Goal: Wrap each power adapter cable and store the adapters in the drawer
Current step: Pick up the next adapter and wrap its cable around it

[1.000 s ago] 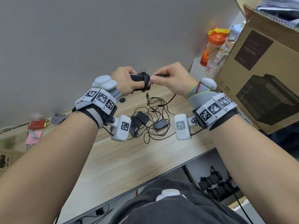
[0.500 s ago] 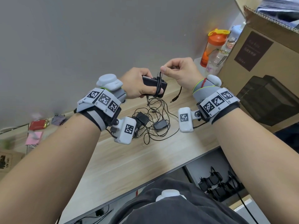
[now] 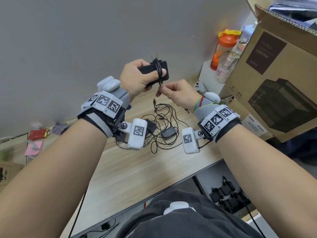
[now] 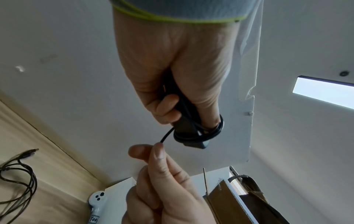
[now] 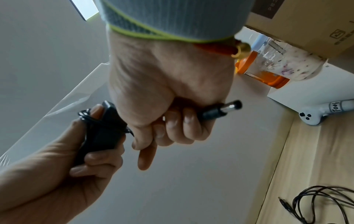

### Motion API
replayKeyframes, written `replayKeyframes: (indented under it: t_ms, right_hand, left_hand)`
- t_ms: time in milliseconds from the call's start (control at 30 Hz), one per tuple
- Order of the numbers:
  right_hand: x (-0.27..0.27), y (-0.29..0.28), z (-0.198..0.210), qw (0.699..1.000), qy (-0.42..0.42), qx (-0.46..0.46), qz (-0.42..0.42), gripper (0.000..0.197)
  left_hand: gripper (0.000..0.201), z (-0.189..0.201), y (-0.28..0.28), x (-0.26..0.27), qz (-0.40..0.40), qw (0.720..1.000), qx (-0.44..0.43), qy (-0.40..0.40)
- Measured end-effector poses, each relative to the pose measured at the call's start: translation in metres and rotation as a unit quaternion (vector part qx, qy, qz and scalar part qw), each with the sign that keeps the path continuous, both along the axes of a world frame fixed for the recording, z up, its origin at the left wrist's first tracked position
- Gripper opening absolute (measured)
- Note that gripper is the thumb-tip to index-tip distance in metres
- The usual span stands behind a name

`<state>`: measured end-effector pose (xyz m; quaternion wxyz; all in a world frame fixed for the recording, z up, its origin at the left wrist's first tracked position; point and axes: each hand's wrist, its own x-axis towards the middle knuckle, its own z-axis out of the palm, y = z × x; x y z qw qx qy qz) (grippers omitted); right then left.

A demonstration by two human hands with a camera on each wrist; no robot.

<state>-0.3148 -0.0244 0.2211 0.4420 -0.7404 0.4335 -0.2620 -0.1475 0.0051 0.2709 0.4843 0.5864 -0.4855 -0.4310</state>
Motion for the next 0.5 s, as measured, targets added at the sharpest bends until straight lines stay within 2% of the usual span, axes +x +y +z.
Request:
replayKeyframes:
  t_ms: [200, 333, 433, 500]
  right_hand:
    - [0.006, 0.007, 0.001, 0.999, 0.022, 0.009, 0.021, 0.026]
    - [0.01, 0.01, 0.007, 0.998, 0.045, -0.001, 0.035, 0.022]
    - [0.011, 0.008, 0.015, 0.999, 0.038, -0.014, 0.011, 0.021]
    - [0.01, 0.005, 0.018, 0.999, 0.024, -0.023, -0.013, 0.021]
  left_hand:
    - [0.04, -0.008, -0.007, 0.009, 0.07, 0.997, 0.004, -0.037]
    - [0.044, -0.015, -0.008, 0.02, 0.099, 0.986, 0.03, -0.128]
    - [0.043, -0.019, -0.004, 0.023, 0.08, 0.975, 0.066, -0.198]
    - [0.042, -0.022, -0.002, 0.021, 0.059, 0.973, 0.084, -0.209]
